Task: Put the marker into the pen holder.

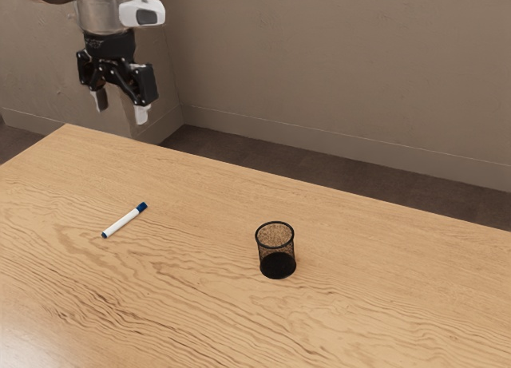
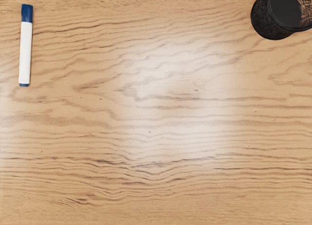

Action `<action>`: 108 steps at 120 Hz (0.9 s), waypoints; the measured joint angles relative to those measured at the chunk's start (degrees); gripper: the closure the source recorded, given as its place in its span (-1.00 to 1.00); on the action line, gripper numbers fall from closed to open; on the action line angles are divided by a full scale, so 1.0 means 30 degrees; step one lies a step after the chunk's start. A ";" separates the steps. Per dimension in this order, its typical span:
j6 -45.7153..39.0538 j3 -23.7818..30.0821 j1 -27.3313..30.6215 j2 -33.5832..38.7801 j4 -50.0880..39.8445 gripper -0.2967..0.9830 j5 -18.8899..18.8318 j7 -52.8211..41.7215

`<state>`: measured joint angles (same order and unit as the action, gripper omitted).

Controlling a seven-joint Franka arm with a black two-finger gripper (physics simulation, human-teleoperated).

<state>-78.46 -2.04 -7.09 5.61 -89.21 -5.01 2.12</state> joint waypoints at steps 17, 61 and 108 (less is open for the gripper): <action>-0.2108 0.0005 0.1294 0.0136 -0.1136 -0.53 -0.0242 0.0941; -0.7907 -0.0953 0.5833 -0.3042 -0.8025 -0.54 0.0197 0.1917; -1.2814 -0.0935 0.5723 -0.7020 -0.7045 -0.54 0.0275 -0.1665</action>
<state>-116.90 -4.84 10.08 -15.45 -110.35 -4.19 -2.87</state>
